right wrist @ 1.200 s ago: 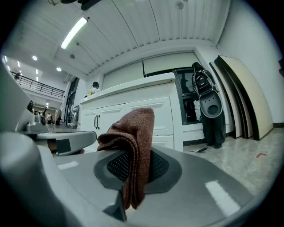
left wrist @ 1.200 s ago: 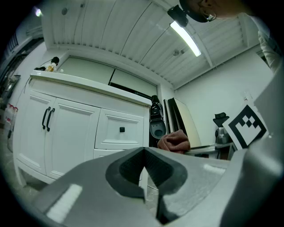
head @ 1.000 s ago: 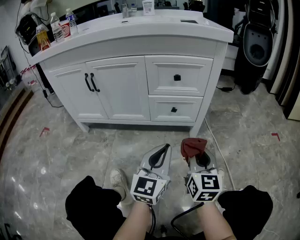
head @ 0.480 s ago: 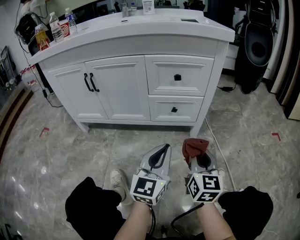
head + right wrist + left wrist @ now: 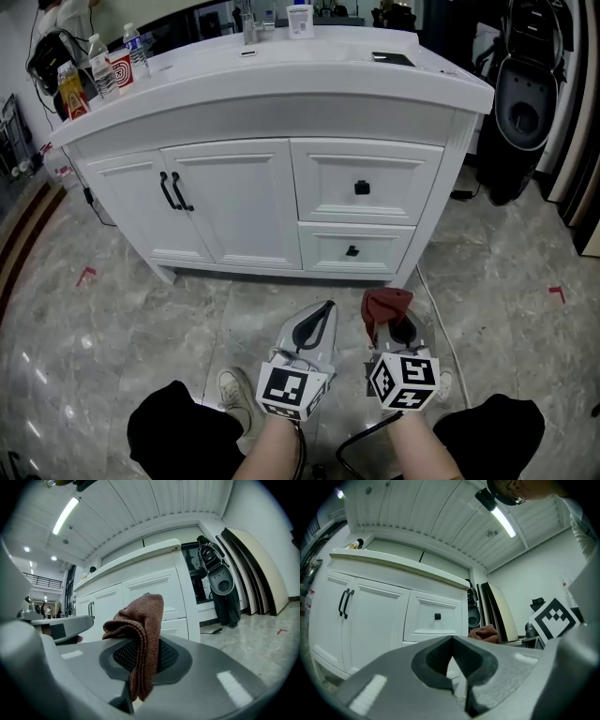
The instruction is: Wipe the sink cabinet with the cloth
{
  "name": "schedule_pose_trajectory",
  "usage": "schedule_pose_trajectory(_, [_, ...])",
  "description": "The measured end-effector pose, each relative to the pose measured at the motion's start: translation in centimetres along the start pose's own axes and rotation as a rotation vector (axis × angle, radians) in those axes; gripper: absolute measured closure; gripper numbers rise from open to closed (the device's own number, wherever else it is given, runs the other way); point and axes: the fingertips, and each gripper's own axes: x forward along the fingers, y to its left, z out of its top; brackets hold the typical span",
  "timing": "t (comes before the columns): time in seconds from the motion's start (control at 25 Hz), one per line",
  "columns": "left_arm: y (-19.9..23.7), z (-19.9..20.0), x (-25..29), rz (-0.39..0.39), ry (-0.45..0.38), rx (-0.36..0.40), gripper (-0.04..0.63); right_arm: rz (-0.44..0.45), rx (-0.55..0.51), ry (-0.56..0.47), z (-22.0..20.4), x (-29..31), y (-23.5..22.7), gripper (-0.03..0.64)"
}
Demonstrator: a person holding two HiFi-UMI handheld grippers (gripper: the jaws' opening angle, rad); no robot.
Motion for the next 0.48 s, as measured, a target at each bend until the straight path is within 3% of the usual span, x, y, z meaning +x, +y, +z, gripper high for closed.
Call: schedule_pose_trajectory(0.48, [8.4,5.4,7.0,0.023,-0.090,0.057,0.595,0.085,0.015,-0.143,9.7,11.6,1.7,0.537])
